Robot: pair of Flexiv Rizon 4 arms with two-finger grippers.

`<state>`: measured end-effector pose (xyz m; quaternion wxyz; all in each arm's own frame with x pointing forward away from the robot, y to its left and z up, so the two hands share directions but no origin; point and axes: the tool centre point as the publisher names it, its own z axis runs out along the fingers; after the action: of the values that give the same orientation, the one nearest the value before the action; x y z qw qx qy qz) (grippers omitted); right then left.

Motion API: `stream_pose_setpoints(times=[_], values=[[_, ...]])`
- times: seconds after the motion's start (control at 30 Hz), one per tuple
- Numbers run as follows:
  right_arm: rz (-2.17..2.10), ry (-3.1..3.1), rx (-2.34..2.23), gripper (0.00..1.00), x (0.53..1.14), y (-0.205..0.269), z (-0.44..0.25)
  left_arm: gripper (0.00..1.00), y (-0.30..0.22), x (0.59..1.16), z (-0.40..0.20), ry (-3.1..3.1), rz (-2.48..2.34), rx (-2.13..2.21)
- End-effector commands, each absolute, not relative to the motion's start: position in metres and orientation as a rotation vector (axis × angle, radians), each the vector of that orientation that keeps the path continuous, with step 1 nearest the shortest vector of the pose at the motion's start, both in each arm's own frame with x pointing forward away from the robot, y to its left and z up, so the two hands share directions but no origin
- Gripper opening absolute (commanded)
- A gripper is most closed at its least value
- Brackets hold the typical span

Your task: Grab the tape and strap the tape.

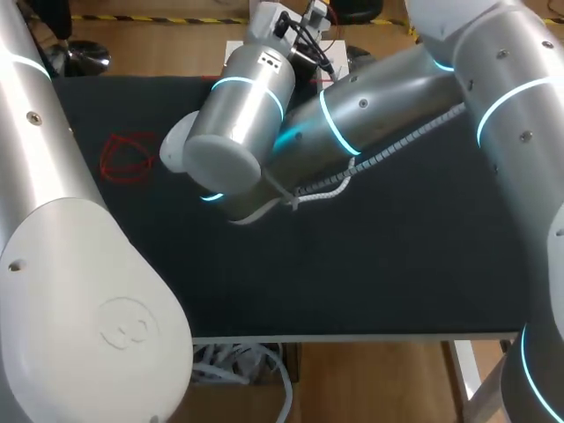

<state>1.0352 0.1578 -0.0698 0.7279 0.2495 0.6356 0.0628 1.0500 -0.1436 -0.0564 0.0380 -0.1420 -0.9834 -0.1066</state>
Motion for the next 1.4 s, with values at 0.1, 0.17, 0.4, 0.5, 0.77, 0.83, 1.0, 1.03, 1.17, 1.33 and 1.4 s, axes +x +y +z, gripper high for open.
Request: stream_pose_setpoints(times=[0.1,0.17,0.4,0.5,0.77,0.83,1.0,1.03,1.17,1.33,1.4], values=[[0.112,1.403,0.562,0.00,1.036,0.163,-0.069,0.00,-0.145,1.051,-0.054,-3.012,-0.336,-0.433],[0.104,1.404,0.565,0.00,1.035,0.164,-0.069,0.00,-0.145,1.051,-0.054,-3.012,-0.336,-0.433],[0.075,1.412,0.564,0.00,1.035,0.170,-0.071,0.00,-0.145,1.051,-0.054,-3.012,-0.336,-0.433],[0.068,1.415,0.563,0.00,1.035,0.174,-0.071,0.00,-0.145,1.051,-0.054,-3.012,-0.336,-0.433],[0.052,1.414,0.557,0.00,1.036,0.180,-0.070,0.00,-0.145,1.051,-0.054,-3.012,-0.336,-0.433],[0.052,1.414,0.559,0.00,1.036,0.181,-0.071,0.00,-0.145,1.051,-0.054,-3.012,-0.336,-0.433],[0.048,1.415,0.560,0.00,1.037,0.183,-0.071,0.00,-0.145,1.051,-0.054,-3.012,-0.336,-0.433],[0.048,1.416,0.561,0.00,1.037,0.183,-0.072,0.00,-0.145,1.051,-0.054,-3.012,-0.336,-0.433],[0.049,1.418,0.560,0.00,1.037,0.186,-0.072,0.00,-0.145,1.051,-0.054,-3.012,-0.336,-0.433],[0.059,1.422,0.553,0.00,1.039,0.189,-0.073,0.00,-0.145,1.051,-0.054,-3.012,-0.336,-0.433],[0.063,1.426,0.553,0.00,1.039,0.190,-0.073,0.00,-0.145,1.051,-0.054,-3.012,-0.336,-0.433]])
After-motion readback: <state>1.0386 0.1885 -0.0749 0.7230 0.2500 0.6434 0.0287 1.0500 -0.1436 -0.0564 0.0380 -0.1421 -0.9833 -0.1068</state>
